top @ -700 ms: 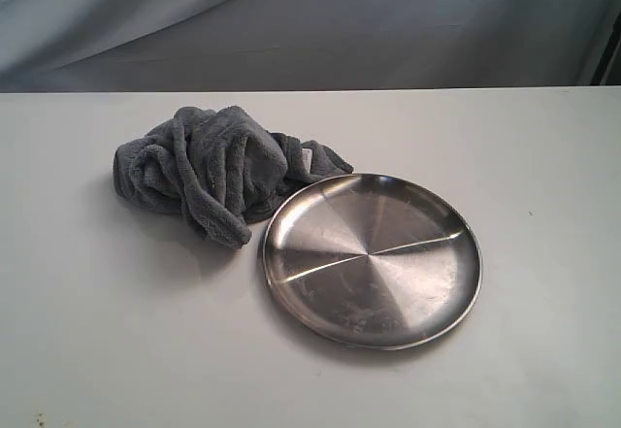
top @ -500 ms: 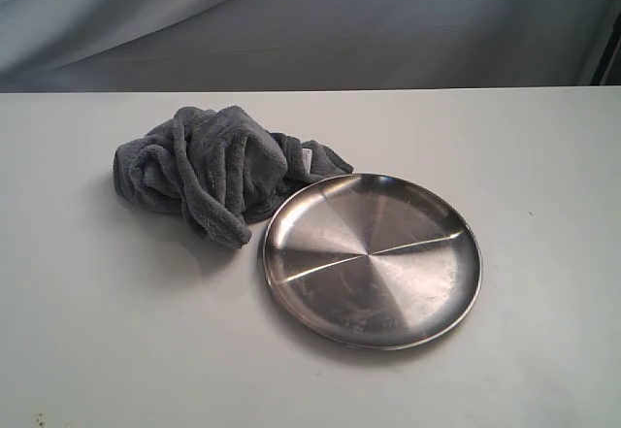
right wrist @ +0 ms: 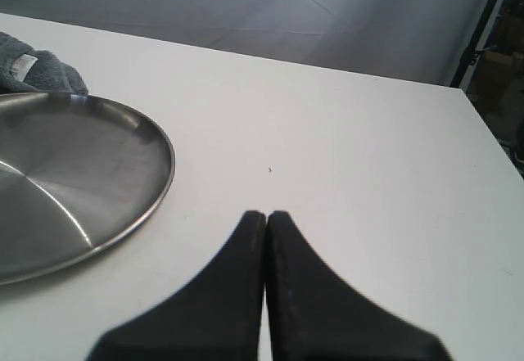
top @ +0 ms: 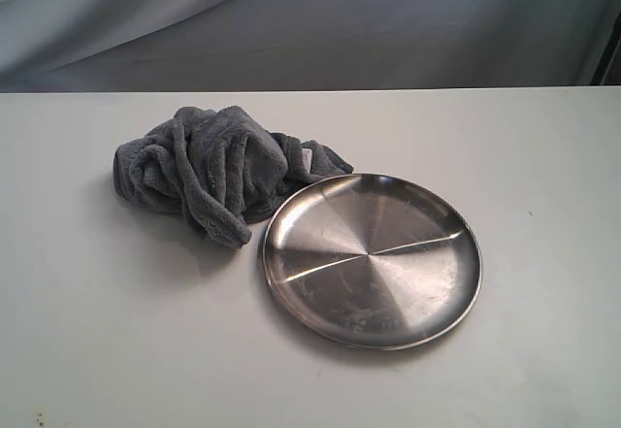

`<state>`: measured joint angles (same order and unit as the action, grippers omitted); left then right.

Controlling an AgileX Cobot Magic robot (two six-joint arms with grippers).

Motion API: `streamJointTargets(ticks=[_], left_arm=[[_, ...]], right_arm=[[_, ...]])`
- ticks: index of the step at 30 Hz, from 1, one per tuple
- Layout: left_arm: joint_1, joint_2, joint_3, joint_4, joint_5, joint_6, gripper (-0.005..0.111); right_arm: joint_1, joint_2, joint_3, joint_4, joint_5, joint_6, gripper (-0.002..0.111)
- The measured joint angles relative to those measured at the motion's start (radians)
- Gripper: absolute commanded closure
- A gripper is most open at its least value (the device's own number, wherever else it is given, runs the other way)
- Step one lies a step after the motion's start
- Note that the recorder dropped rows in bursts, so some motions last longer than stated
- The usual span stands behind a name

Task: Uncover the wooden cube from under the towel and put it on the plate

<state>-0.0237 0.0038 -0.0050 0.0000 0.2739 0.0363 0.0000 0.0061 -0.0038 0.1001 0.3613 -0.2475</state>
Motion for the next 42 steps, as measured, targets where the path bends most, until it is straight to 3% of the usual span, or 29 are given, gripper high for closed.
streamJointTargets(ticks=[15,26,37,42], left_arm=[[0.0,0.0,0.0,0.0,0.0,0.0,0.107],[0.0,0.0,0.0,0.0,0.0,0.0,0.107],[0.0,0.0,0.0,0.0,0.0,0.0,0.107],[0.0,0.0,0.0,0.0,0.0,0.0,0.107]], right_arm=[[0.0,0.0,0.0,0.0,-0.029,0.0,0.108],[0.0,0.0,0.0,0.0,-0.309,0.026,0.108],[0.0,0.0,0.0,0.133,-0.63,0.247,0.108],[0.0,0.0,-0.014,0.07,-0.63,0.41,0.108]])
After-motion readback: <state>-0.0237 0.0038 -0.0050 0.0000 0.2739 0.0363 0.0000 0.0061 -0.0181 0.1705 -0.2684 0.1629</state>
